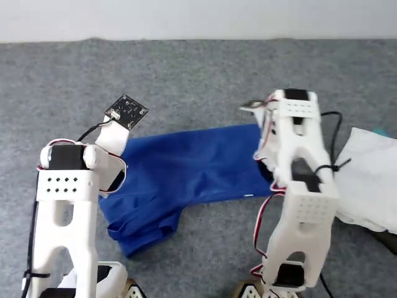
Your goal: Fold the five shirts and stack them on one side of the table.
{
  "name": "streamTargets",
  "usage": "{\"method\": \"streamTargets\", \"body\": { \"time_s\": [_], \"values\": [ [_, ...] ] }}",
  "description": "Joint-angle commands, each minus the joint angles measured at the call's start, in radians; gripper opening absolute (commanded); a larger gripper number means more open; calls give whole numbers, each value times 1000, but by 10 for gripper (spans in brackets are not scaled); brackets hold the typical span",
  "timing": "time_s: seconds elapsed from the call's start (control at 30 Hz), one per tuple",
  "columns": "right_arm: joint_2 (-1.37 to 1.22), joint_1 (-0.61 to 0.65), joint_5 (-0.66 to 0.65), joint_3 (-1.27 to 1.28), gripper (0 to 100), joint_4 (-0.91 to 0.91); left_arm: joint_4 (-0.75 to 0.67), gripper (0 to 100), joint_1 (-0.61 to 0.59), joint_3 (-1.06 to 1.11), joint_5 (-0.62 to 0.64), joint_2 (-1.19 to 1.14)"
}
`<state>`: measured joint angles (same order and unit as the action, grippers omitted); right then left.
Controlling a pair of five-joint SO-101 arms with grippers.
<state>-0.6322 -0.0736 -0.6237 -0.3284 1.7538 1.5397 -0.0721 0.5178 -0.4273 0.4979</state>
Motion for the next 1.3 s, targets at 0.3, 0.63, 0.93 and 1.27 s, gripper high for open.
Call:
{"method": "streamTargets", "body": {
  "time_s": [0.3, 0.63, 0.93, 1.27],
  "values": [
    [174, 42, 8, 57, 9, -59, -64, 14, -6, -10, 11, 32],
    [104, 28, 8, 44, 9, 42, -64, 14, -198, -96, 123, 26],
    [257, 108, 9, -103, 9, 4, -126, 15, -204, -84, 123, 23],
    [412, 331, 157, -71, 9, 41, 35, 15, -394, -194, 117, 127]
  ]
}}
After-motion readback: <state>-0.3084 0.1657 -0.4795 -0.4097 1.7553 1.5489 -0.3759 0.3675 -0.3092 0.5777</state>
